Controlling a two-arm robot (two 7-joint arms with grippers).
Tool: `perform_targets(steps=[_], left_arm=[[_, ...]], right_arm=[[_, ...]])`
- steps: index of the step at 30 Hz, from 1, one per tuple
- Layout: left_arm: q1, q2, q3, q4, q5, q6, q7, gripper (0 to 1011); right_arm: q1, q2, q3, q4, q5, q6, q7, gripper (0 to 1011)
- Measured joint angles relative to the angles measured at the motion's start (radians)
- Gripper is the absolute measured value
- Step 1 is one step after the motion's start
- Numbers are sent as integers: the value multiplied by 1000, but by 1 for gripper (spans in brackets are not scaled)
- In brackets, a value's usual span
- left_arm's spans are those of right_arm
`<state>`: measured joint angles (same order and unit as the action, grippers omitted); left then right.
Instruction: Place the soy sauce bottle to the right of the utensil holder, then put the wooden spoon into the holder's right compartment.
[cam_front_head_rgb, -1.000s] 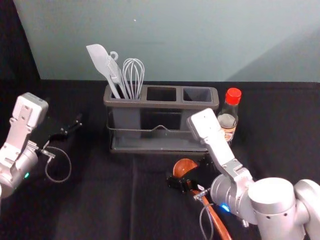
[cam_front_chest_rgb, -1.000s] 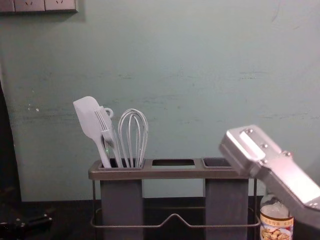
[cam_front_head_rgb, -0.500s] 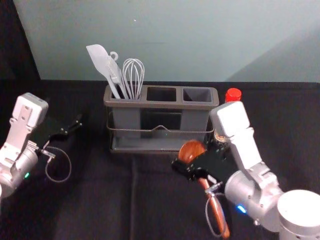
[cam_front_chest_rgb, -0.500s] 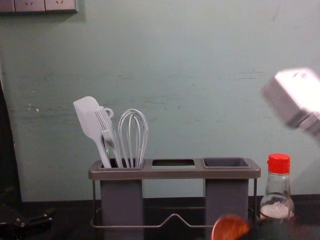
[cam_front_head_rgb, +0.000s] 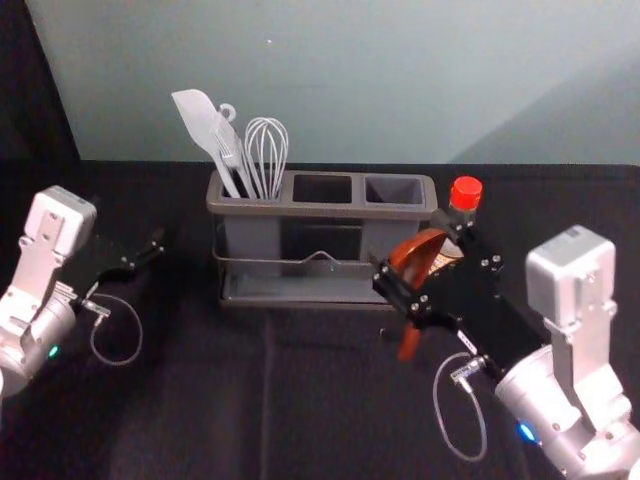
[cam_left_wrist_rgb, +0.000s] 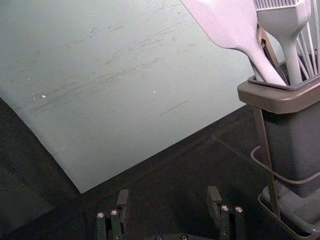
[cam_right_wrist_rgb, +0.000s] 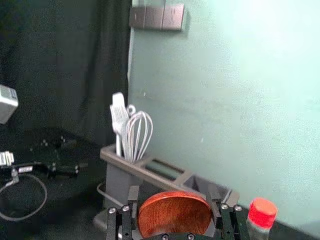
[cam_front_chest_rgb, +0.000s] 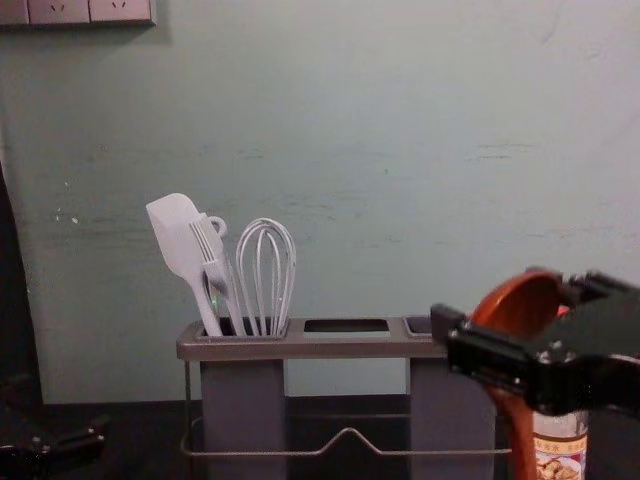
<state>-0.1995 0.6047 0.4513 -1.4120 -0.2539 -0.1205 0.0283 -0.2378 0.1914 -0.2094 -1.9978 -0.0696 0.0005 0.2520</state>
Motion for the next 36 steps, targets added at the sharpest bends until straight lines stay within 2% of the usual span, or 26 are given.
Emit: perform_targets(steps=[2,6,21,36], left_arm=[[0,0,0,0,0,0,0,1000],[0,0,0,0,0,0,0,1000],[0,0,0,0,0,0,0,1000],[0,0,0,0,0,0,0,1000]], right_arm=[[-7,6,-5,-4,-8,-36,-15,834],[-12,15,-12,-10,-18,-51,-33,834],[-24,29,-16,-35,-3,-17,-63,834],[-23,29,-16,-33,-3,-20,-62,834]])
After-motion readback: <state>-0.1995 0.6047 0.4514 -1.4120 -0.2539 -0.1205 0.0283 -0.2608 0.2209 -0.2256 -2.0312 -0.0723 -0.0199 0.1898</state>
